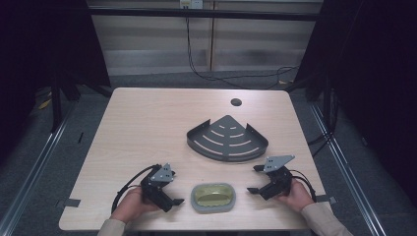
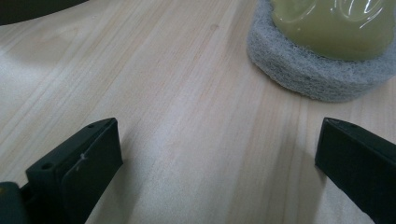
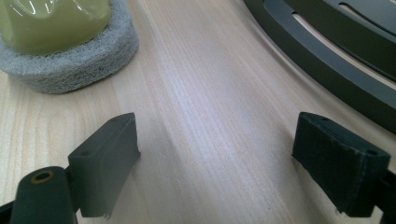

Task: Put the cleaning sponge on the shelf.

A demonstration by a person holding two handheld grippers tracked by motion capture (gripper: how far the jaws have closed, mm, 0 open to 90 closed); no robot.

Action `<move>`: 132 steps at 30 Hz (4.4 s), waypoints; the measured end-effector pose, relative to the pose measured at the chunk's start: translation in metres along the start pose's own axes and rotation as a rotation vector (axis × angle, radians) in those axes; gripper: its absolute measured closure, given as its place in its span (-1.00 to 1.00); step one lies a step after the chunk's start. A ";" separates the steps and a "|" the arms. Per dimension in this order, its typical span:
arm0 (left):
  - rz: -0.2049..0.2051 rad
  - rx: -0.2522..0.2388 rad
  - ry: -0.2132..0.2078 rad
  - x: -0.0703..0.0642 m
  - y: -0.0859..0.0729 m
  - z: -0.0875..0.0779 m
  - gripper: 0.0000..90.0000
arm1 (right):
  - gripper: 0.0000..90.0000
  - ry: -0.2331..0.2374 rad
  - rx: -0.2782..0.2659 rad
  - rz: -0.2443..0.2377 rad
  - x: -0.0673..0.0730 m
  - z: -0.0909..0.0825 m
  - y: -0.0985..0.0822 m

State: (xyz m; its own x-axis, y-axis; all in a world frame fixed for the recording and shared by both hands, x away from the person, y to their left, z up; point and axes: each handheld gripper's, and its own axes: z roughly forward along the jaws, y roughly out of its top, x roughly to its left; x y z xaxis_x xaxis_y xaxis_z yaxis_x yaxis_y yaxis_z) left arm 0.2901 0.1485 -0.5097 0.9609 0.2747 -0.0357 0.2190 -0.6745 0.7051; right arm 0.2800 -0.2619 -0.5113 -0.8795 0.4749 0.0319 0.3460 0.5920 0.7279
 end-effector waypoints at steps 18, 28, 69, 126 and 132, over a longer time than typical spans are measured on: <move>0.000 0.001 0.001 0.000 0.000 0.000 -1.00 | -0.26 0.005 0.497 -0.050 0.023 -0.004 0.057; 0.000 0.001 0.001 0.000 0.000 0.000 -1.00 | -0.15 0.036 0.535 -0.139 0.041 -0.012 0.100; 0.003 0.002 0.002 0.001 0.000 0.000 -1.00 | 0.12 0.177 0.720 -0.338 0.087 0.057 0.170; 0.002 0.000 0.001 0.001 0.000 0.000 -1.00 | 0.56 0.111 0.699 -0.175 0.040 0.005 0.210; 0.002 0.000 0.001 0.001 0.000 0.000 -1.00 | 0.56 0.102 0.691 -0.157 0.031 0.001 0.215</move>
State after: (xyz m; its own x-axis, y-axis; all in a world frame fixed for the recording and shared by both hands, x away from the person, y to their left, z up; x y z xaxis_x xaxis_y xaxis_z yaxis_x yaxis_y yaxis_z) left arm 0.2907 0.1484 -0.5096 0.9611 0.2742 -0.0339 0.2173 -0.6747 0.7054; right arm 0.3275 -0.1192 -0.3551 -0.9505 0.3065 0.0509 0.3106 0.9416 0.1300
